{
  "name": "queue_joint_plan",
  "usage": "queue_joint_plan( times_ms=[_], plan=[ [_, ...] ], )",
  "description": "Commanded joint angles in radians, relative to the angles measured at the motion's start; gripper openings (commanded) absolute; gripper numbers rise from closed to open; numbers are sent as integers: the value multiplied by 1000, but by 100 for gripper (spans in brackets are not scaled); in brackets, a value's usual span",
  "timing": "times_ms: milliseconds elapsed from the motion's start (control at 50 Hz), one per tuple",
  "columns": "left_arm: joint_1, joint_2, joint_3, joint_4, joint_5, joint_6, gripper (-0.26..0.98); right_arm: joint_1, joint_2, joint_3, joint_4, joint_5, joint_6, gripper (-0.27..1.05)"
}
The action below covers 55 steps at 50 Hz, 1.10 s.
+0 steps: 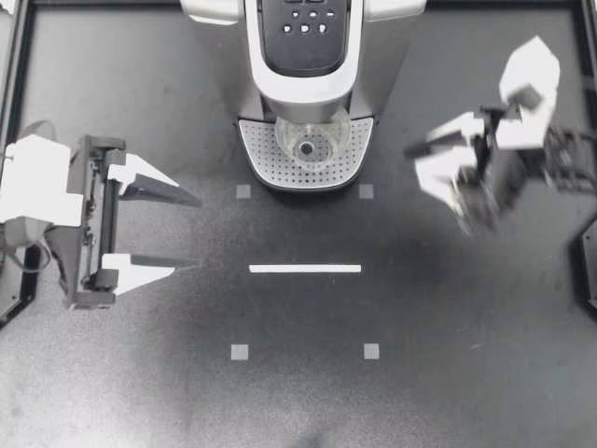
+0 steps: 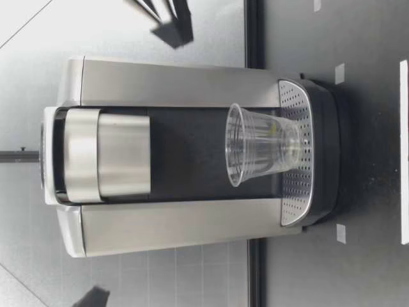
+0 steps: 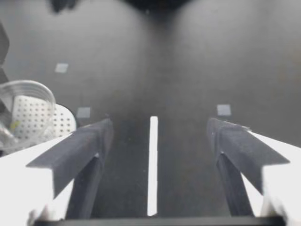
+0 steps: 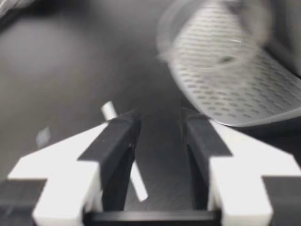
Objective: Place the coffee capsule inside the capsule container, then place the cup onto the center of the cup tray, then push the 'Hot Water' and 'Travel Mug' buttons.
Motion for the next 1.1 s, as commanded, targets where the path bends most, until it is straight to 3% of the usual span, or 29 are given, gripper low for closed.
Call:
queue_joint_plan(
  times_ms=[0, 240, 420, 540, 1080],
  plan=[
    [20, -3, -11, 0, -29, -8, 67, 48, -38, 2, -54, -41, -26, 47],
    [51, -5, -11, -2, -137, -6, 52, 91, -156, 28, -78, -97, -77, 46],
    [75, -14, -11, 0, -173, -2, 49, 91, -221, 21, -78, -166, -80, 43],
    [95, -26, -11, 0, -192, 0, 49, 91, -207, 18, -78, -232, -80, 40],
    [95, -48, 18, 0, -273, 20, 49, 91, -132, 5, -80, -285, -81, 39]
  ],
)
